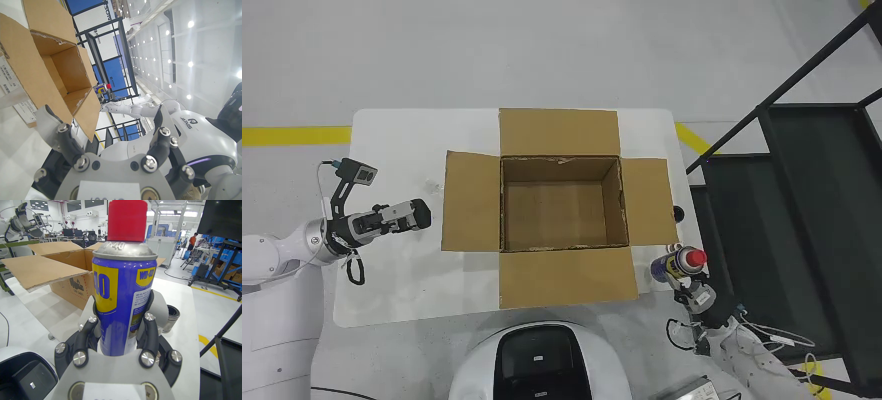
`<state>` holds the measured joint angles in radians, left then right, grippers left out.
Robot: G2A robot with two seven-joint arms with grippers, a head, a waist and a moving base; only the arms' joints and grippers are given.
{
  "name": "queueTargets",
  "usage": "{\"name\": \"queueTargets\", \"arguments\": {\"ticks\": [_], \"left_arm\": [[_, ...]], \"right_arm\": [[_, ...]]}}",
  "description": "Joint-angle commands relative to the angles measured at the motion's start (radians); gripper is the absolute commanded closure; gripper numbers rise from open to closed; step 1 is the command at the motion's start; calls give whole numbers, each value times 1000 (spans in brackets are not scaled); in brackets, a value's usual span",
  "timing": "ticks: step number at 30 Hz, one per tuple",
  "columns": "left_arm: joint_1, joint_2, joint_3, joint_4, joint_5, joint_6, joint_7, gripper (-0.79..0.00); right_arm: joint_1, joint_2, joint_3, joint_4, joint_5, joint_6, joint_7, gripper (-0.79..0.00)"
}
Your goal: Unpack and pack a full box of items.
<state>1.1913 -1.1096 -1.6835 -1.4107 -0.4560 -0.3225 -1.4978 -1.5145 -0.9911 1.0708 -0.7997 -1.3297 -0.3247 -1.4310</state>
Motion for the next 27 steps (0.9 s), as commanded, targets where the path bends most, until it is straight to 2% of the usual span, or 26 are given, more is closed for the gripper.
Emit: {"name": "queueTargets", "arguments": {"ticks": [1,10,27], "left_arm": [[0,0,0,0,0,0,0,-785],[0,0,0,0,0,0,0,-785],[0,0,0,0,0,0,0,-785]], "right_arm": [[-5,-3,2,0,14,-3,11,0],[25,-41,-36,82,52,-6,1,0],[165,-129,-113,315,87,-19,-45,0]]}}
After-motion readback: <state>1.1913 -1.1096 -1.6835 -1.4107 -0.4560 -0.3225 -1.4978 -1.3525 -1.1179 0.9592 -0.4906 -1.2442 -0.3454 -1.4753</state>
